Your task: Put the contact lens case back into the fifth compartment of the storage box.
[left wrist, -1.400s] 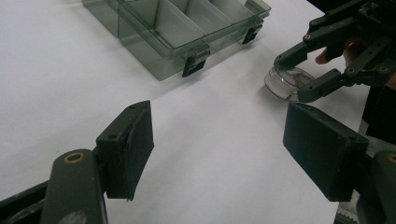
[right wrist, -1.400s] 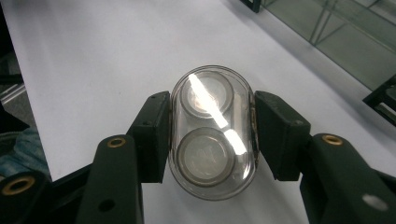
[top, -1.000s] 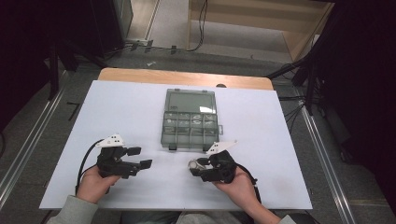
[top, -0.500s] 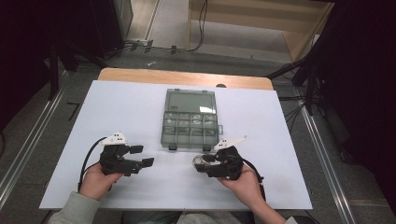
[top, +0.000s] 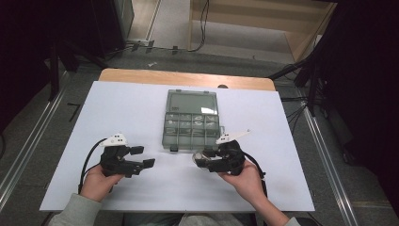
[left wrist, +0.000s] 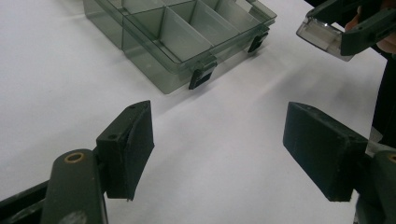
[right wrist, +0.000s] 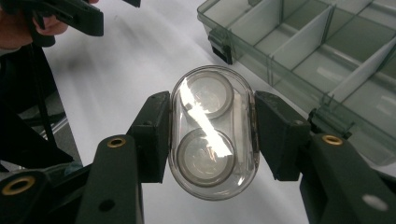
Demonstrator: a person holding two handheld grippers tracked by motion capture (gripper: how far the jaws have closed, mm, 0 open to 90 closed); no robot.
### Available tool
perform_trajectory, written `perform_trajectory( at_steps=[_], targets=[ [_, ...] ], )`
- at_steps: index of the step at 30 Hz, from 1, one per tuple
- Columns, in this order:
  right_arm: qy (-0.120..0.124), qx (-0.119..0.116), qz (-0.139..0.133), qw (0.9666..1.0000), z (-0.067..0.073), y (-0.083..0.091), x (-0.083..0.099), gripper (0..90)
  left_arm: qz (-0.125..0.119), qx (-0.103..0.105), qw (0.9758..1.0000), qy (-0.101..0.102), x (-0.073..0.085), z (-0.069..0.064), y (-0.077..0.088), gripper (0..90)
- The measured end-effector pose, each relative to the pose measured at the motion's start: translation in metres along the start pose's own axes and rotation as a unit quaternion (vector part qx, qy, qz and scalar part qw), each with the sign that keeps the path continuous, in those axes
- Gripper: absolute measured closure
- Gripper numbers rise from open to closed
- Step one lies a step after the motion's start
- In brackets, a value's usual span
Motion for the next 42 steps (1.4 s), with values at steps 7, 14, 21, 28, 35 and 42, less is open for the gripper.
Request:
perform_trajectory(
  at_steps=[7,14,21,28,35,42],
  targets=[
    [0.001,-0.002,-0.001,1.0,0.001,-0.002,-0.012,47.0,0.0,-0.001,1.0,0.0,0.0,0.0,0.0,25.2],
    [0.007,-0.004,-0.003,1.0,0.003,-0.006,-0.024,47.0,0.0,-0.001,1.0,0.0,0.0,0.0,0.001,25.2],
    [0.01,-0.004,-0.002,0.9999,0.005,-0.01,-0.034,47.0,0.0,-0.003,1.0,0.001,0.0,0.001,0.001,25.2],
    [0.011,-0.005,-0.008,0.9999,0.004,-0.015,-0.047,47.0,-0.001,-0.003,1.0,-0.001,0.0,0.0,0.001,25.2],
    [0.013,-0.006,-0.01,0.9999,0.002,-0.02,-0.059,47.0,0.001,-0.005,1.0,0.0,0.0,0.001,0.002,25.2],
    [0.005,-0.016,-0.01,0.9998,0.0,-0.025,-0.067,47.0,0.0,-0.004,1.0,0.0,0.0,0.001,0.001,25.2]
  ],
)
Point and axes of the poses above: each handheld gripper's, and its own axes: y roughly backward along the jaws, x roughly out of its underside, z roughly to its left, the point moved 9 cm from there along -y, roughly forward along the jaws, and after that the axes turned 2 degrees about y, right-handed, at the moved point
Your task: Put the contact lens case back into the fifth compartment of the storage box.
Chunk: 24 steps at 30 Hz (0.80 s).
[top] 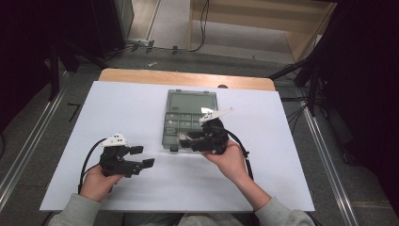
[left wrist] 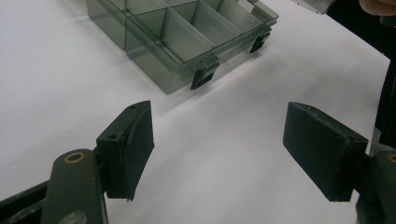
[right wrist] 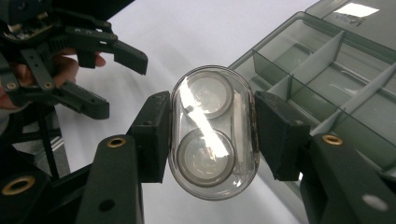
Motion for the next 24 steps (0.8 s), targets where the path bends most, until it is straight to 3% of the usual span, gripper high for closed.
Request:
perform_trajectory(
  at_steps=[24],
  targets=[
    [-0.003,0.02,0.021,0.9996,-0.019,-0.03,-0.019,47.0,-0.001,-0.001,1.0,0.001,0.0,0.001,0.0,25.2]
  ],
)
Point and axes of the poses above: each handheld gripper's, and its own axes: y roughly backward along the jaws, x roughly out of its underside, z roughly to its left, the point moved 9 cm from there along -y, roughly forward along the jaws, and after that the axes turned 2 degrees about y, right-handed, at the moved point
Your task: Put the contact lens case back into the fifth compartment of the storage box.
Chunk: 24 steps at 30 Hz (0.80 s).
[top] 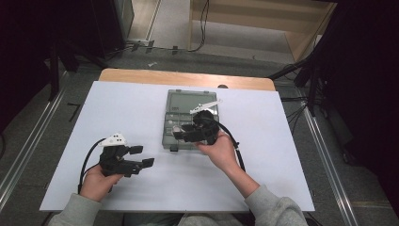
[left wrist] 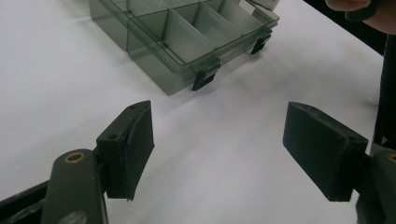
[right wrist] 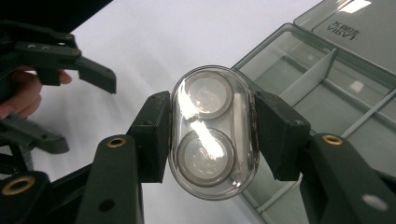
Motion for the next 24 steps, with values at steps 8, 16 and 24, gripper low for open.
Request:
perform_trajectory(
  at_steps=[8,16,24],
  targets=[
    [0.01,0.018,0.022,0.9995,-0.005,-0.014,-0.006,47.0,-0.003,0.002,1.0,0.002,0.0,0.0,0.001,25.2],
    [0.02,0.033,0.044,0.9983,-0.006,-0.032,-0.006,47.0,-0.004,0.003,1.0,0.002,-0.001,0.0,0.001,25.2],
    [0.024,0.044,0.058,0.997,-0.008,-0.043,-0.005,46.9,-0.005,0.004,1.0,0.002,-0.001,0.0,0.001,25.2]
  ],
)
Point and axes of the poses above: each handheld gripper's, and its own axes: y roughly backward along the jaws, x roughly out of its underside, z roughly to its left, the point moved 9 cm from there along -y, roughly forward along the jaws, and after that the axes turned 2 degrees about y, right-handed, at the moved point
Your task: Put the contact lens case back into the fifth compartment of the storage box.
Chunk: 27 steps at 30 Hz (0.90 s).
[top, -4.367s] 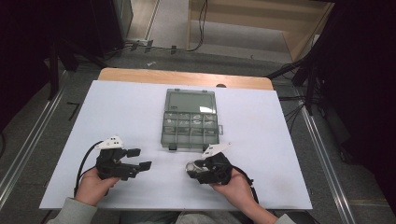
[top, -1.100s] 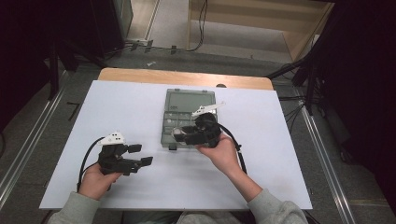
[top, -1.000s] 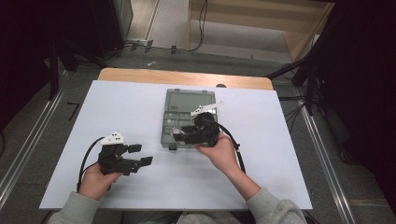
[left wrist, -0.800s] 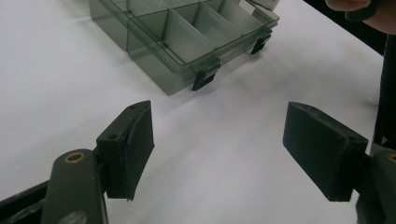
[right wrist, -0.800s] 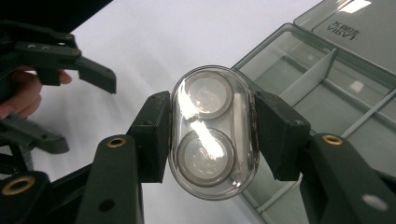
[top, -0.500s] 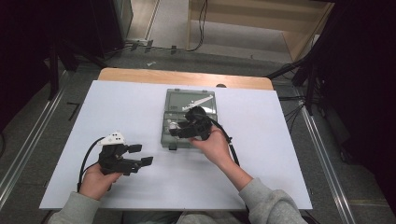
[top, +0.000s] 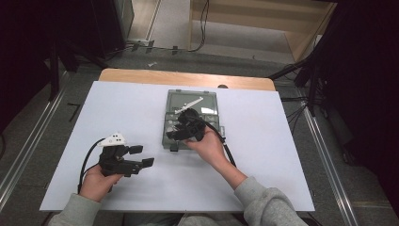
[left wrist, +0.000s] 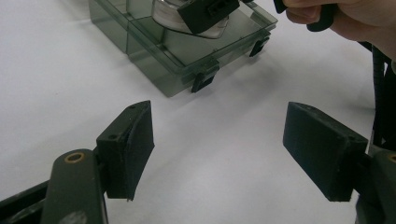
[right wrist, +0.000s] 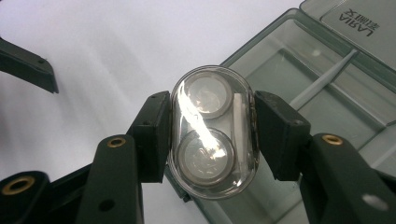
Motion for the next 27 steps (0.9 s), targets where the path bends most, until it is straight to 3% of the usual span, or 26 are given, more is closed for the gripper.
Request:
perform_trajectory(
  at_steps=[9,21,27],
  targets=[
    [-0.003,0.007,0.008,0.9999,-0.0035,-0.0056,0.0008,46.9,-0.002,0.0,1.0,-0.001,-0.0003,0.0001,0.0002,25.2],
    [0.017,0.027,0.02,0.9993,-0.001,-0.0082,-0.0011,45.9,-0.002,0.0,1.0,-0.001,-0.0004,0.0001,0.0005,25.2],
    [0.015,0.019,0.012,0.9996,-0.0009,-0.0088,-0.0025,38.0,-0.002,0.0,1.0,-0.002,-0.0004,0.0004,0.0006,25.2]
  ],
)
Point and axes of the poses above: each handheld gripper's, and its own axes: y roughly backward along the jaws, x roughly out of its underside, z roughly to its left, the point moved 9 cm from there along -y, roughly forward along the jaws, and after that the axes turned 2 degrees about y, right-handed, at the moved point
